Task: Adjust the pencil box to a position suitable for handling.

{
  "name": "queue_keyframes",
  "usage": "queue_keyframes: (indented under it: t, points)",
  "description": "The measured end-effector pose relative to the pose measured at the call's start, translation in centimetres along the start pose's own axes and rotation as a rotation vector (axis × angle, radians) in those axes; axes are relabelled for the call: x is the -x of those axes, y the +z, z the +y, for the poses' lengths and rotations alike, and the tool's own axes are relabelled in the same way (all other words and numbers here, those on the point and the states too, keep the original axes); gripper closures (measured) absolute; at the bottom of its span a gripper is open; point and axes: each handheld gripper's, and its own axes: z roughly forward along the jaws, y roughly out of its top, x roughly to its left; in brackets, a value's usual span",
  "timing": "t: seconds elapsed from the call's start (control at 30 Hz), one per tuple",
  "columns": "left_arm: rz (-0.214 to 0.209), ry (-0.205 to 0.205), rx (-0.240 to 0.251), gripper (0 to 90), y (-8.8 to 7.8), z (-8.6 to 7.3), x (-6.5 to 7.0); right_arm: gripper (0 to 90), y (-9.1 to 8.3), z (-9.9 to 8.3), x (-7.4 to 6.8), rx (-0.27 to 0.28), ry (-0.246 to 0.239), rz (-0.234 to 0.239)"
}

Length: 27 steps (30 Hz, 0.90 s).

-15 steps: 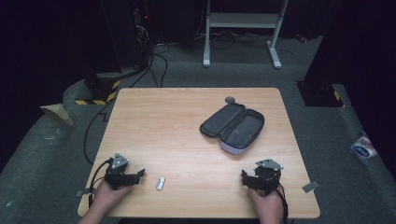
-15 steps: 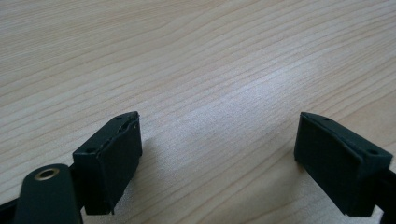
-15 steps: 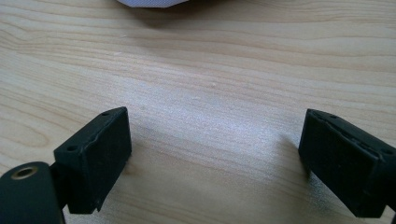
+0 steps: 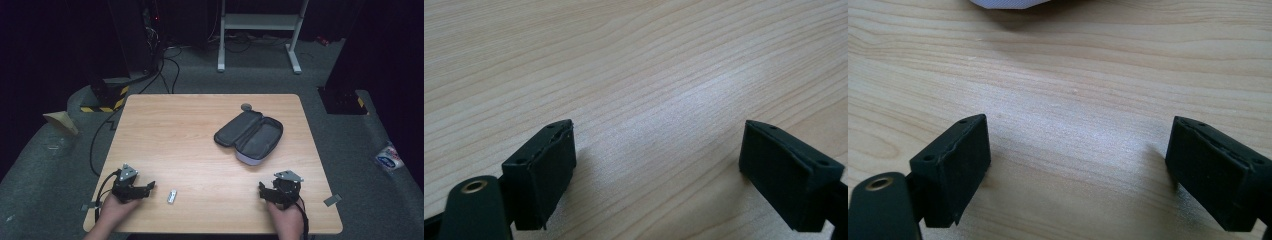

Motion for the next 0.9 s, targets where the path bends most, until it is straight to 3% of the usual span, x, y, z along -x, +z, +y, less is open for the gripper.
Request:
queue_keyframes:
  t: [0.63, 0.9]
  points:
    - [0.000, 0.000, 0.000, 15.3, 0.00, 0.01, 0.00, 15.5, -0.20, 0.00, 0.27, 0.011, 0.008, 0.016]
    - [-0.001, 0.003, 0.002, 15.3, -0.07, -0.08, 0.01, 17.5, -0.64, 0.33, 0.06, 0.040, -0.006, 0.016]
